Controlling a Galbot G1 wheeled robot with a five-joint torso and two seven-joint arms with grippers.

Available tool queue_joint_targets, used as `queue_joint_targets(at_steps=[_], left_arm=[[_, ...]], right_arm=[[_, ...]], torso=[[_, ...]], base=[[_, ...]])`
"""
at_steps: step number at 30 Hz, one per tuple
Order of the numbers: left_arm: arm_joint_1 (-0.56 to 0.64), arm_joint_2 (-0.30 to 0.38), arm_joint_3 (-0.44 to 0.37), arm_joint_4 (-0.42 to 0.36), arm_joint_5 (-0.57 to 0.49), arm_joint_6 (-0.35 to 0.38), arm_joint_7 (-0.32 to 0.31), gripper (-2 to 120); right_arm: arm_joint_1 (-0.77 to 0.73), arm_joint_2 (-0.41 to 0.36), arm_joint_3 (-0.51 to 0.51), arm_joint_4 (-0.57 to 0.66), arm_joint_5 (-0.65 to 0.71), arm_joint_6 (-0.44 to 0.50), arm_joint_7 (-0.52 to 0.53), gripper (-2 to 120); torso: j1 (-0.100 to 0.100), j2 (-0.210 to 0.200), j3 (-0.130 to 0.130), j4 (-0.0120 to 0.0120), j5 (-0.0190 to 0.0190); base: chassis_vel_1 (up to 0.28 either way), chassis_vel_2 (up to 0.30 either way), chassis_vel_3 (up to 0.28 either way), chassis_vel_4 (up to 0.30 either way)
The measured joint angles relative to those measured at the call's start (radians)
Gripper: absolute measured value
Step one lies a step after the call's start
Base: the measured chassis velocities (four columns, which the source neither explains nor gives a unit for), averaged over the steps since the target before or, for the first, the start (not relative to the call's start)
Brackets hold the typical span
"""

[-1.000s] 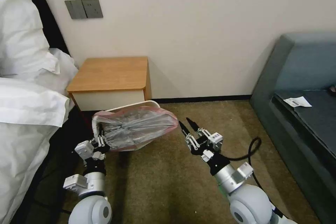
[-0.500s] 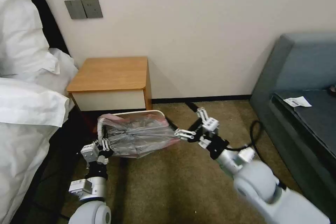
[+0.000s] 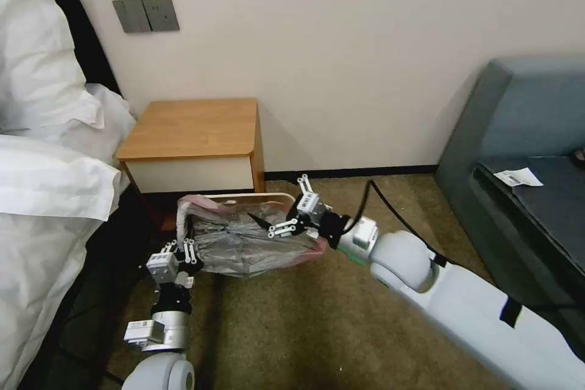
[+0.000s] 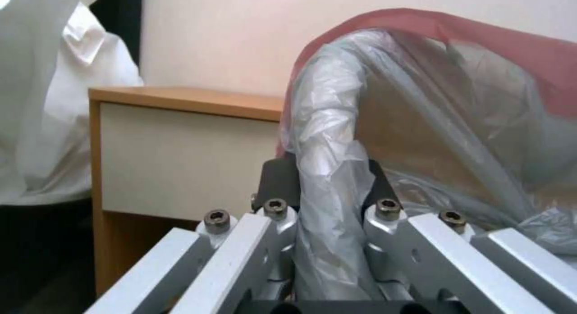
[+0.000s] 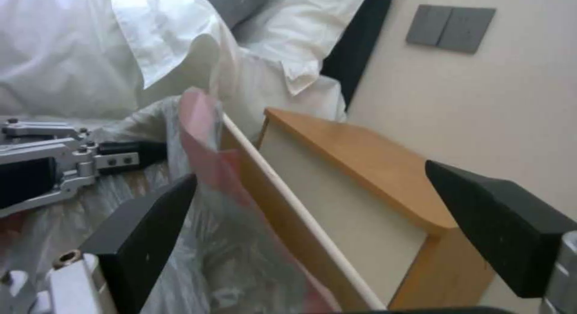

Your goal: Pick up the garbage bag from the table and place it over the trash can.

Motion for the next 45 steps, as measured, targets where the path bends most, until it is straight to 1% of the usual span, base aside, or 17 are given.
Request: queue_joint_targets(at_steps=[1, 5, 6, 9, 11, 14, 15, 16, 18, 19, 21, 22, 23, 26, 29, 38, 45], left_arm=[[0.0, 0.0, 0.0, 0.0, 0.0, 0.0, 0.0, 10], [-0.01, 0.0, 0.005, 0.01, 0.004, -0.002, 0.0, 10], [-0.01, 0.0, 0.005, 0.01, 0.004, -0.002, 0.0, 10], [-0.015, 0.0, 0.011, 0.012, 0.004, -0.001, -0.001, 10], [-0.016, 0.0, 0.012, 0.012, 0.004, 0.0, -0.002, 10], [-0.017, 0.0, 0.016, 0.012, 0.003, 0.002, -0.005, 10], [-0.017, 0.0, 0.018, 0.012, 0.002, 0.003, -0.006, 10], [-0.017, 0.0, 0.018, 0.012, 0.002, 0.003, -0.006, 10], [-0.017, 0.0, 0.021, 0.012, 0.001, 0.003, -0.007, 10], [-0.017, 0.0, 0.021, 0.012, 0.001, 0.003, -0.007, 10], [-0.016, 0.0, 0.022, 0.009, 0.0, 0.003, -0.007, 10], [-0.015, 0.0, 0.022, 0.008, 0.0, 0.003, -0.008, 10], [-0.015, 0.0, 0.022, 0.008, 0.0, 0.003, -0.008, 10], [-0.012, 0.0, 0.023, 0.003, -0.001, 0.004, -0.009, 10], [-0.01, 0.0, 0.026, -0.001, -0.001, 0.004, -0.009, 10], [-0.006, 0.0, 0.04, -0.011, -0.001, 0.004, -0.009, 10], [-0.002, 0.0, 0.045, 0.0, 0.004, 0.003, -0.008, 10]], right_arm=[[0.0, 0.0, 0.0, 0.0, 0.0, 0.0, 0.0, 97], [0.002, -0.009, -0.02, -0.002, -0.003, 0.0, 0.005, 80], [0.002, -0.009, -0.02, -0.002, -0.003, 0.0, 0.005, 80], [-0.002, -0.029, -0.027, -0.001, -0.004, 0.003, 0.006, 65], [-0.003, -0.039, -0.03, 0.0, -0.005, 0.004, 0.006, 62], [-0.004, -0.057, -0.035, 0.002, -0.005, 0.007, 0.006, 50], [-0.004, -0.067, -0.04, 0.004, -0.005, 0.008, 0.006, 43], [-0.004, -0.067, -0.04, 0.004, -0.005, 0.008, 0.006, 43], [-0.004, -0.079, -0.045, 0.006, -0.005, 0.008, 0.005, 35], [-0.004, -0.079, -0.045, 0.006, -0.005, 0.008, 0.005, 35], [-0.004, -0.086, -0.048, 0.008, -0.005, 0.009, 0.005, 26], [-0.004, -0.09, -0.049, 0.01, -0.005, 0.009, 0.005, 18], [-0.004, -0.09, -0.049, 0.01, -0.005, 0.009, 0.005, 18], [-0.005, -0.096, -0.052, 0.013, -0.006, 0.013, 0.005, 5], [-0.003, -0.099, -0.053, 0.013, -0.006, 0.015, 0.005, 0], [0.006, -0.108, -0.057, 0.017, 0.001, 0.022, 0.016, 0], [0.013, -0.09, -0.019, 0.017, 0.02, 0.026, 0.035, 0]], torso=[[0.0, 0.0, 0.0, 0.0, 0.0], [0.0, 0.0, 0.0, 0.0, 0.0002], [0.0, 0.0, 0.0, 0.0, 0.0002], [0.0, 0.0, 0.0, -0.0001, 0.0002], [0.0, 0.0, 0.0, -0.0001, 0.0002], [0.0, 0.0, 0.0, -0.0001, 0.0002], [0.0, 0.0, 0.0, -0.0001, 0.0002], [0.0, 0.0, 0.0, -0.0001, 0.0002], [0.0, 0.0, 0.0, -0.0002, 0.0002], [0.0, 0.0, 0.0, -0.0002, 0.0002], [0.0, 0.0, 0.0, -0.0002, 0.0003], [0.0, 0.0, 0.0, -0.0001, 0.0002], [0.0, 0.0, 0.0, -0.0001, 0.0002], [0.0, 0.0, 0.0, -0.0001, 0.0002], [0.0, 0.0, 0.0, -0.0001, 0.0002], [0.0, 0.0, 0.0, -0.0001, 0.0001], [0.0, 0.0, 0.0, 0.0, 0.0001]], base=[[0.0, 0.0, 0.0, 0.0], [0.0, 0.0, 0.0, 0.0], [0.0, 0.0, 0.0, 0.0], [0.0, 0.0, 0.0, 0.0], [0.0, 0.0, 0.0, 0.0], [0.0, 0.0, 0.0, 0.0], [0.0, 0.0, 0.0, 0.0], [0.0, 0.0, 0.0, 0.0], [0.0, 0.0, 0.0, 0.0], [0.0, 0.0, 0.0, 0.0], [0.0, 0.0, 0.0, 0.0], [0.0, 0.0, 0.0, 0.0], [0.0, 0.0, 0.0, 0.0], [0.0, 0.0, 0.0, 0.0], [0.0, 0.0, 0.0, 0.0], [0.0, 0.0, 0.0, 0.0], [0.0, 0.0, 0.0, 0.0]])
